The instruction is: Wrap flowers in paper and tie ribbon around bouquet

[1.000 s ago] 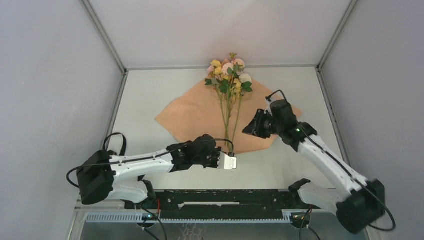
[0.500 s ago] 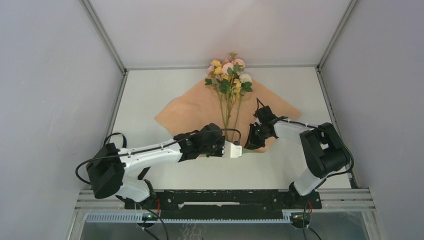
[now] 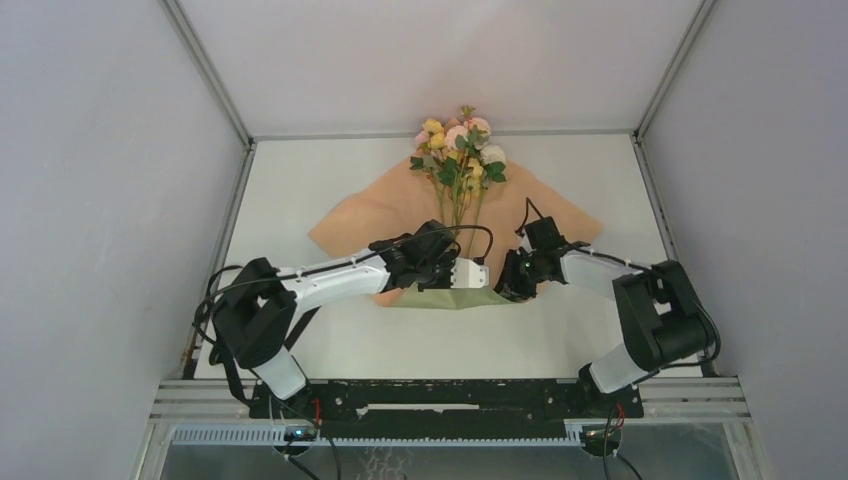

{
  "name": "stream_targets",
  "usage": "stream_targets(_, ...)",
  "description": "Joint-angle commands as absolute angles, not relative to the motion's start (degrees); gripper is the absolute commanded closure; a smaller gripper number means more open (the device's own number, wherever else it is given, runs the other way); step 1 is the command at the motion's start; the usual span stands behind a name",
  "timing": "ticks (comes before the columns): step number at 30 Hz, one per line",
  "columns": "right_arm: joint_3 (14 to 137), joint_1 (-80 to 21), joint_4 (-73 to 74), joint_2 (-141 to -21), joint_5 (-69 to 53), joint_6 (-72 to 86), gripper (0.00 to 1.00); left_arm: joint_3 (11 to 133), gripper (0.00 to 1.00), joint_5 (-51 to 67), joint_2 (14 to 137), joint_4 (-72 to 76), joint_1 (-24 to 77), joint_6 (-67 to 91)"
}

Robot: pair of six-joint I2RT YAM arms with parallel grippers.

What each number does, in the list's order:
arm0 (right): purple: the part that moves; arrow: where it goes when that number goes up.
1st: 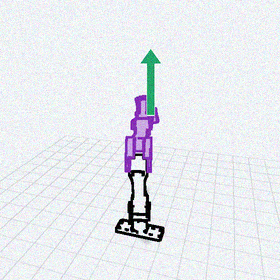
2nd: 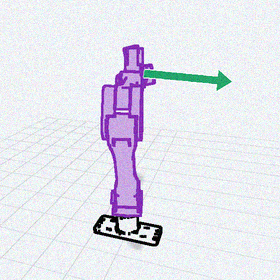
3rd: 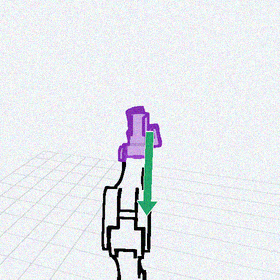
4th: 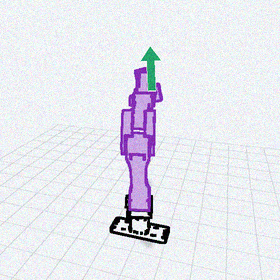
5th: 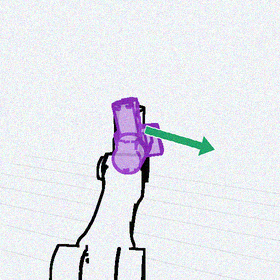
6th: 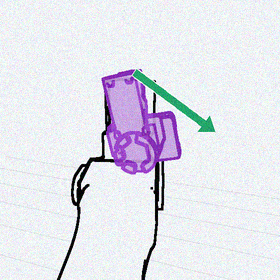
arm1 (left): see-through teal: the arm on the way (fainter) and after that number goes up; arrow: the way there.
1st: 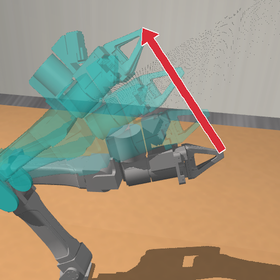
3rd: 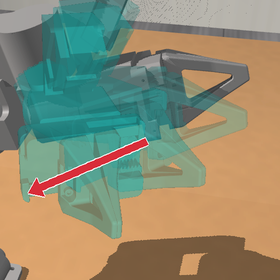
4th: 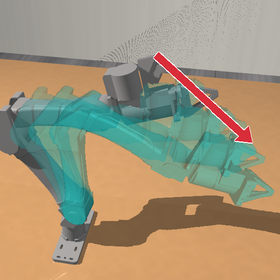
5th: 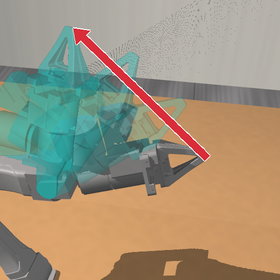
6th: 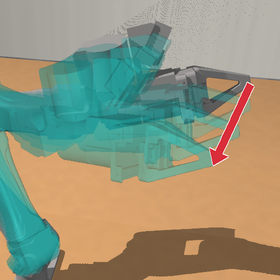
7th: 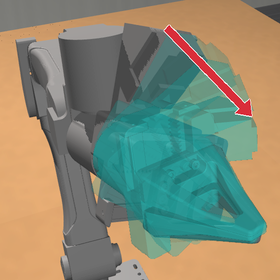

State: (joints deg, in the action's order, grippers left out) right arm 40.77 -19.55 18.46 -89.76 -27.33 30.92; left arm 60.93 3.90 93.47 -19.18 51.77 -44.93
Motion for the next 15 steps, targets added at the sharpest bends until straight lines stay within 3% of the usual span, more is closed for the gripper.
stream_targets(1, 40.43, -15.76, 21.03, -81.52, -27.63, 27.93, 0.72, 65.15, 1.00, 7.34, 95.19, -20.68, 50.46, -47.22)
stream_targets(9, 40.41, -9.21, 19.16, -72.81, -31.07, 23.68, 0.43, 67.41, 1.00, 10.24, 96.77, -22.77, 48.92, -46.87)
stream_targets(15, 37.47, -9.32, 11.29, -71.16, -39.33, 22.30, 0.36, 68.76, 1.00, 10.88, 97.62, -23.72, 48.14, -46.00)
